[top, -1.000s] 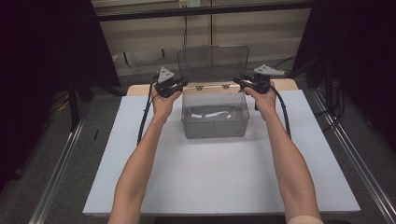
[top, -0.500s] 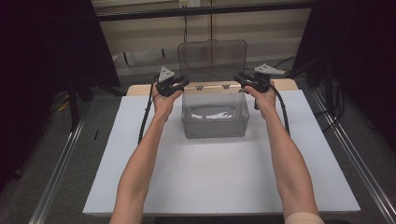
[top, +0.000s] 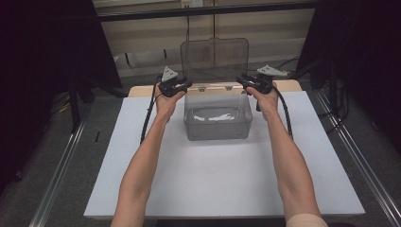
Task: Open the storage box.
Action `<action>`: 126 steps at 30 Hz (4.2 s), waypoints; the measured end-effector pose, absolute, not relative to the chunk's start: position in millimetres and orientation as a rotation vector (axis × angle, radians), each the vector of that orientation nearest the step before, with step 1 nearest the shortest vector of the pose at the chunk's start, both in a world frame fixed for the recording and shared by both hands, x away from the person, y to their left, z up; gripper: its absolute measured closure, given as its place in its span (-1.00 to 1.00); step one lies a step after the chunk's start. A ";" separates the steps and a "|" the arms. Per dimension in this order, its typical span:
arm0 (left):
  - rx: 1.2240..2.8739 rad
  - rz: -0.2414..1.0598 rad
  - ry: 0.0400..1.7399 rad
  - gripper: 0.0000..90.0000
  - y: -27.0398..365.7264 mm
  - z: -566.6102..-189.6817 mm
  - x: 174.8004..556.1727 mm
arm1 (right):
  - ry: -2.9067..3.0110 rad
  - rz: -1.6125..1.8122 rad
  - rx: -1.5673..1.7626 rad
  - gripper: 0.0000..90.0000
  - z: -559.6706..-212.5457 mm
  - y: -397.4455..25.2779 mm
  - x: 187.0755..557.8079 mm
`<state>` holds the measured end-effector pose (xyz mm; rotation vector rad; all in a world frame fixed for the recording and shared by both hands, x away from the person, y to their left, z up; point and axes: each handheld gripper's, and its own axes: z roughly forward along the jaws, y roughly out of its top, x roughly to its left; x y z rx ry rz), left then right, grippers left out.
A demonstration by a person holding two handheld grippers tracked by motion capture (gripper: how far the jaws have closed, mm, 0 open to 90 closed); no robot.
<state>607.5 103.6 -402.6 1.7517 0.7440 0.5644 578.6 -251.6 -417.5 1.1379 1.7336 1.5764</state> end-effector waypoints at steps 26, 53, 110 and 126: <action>1.774 0.503 0.761 0.32 104.5 -408.2 612.3 | 1.775 1.613 1.197 0.21 -420.5 -251.1 587.2; 1.792 0.505 0.757 0.28 103.6 -407.7 612.8 | 1.911 1.473 1.106 0.26 -413.2 -255.7 588.8; 1.721 0.443 0.902 -0.04 101.0 -418.4 616.7 | 1.838 1.562 1.356 0.01 -425.8 -260.8 589.7; 1.720 0.439 0.925 -0.34 105.2 -419.1 614.1 | 1.862 1.465 1.287 -0.18 -421.3 -257.0 584.5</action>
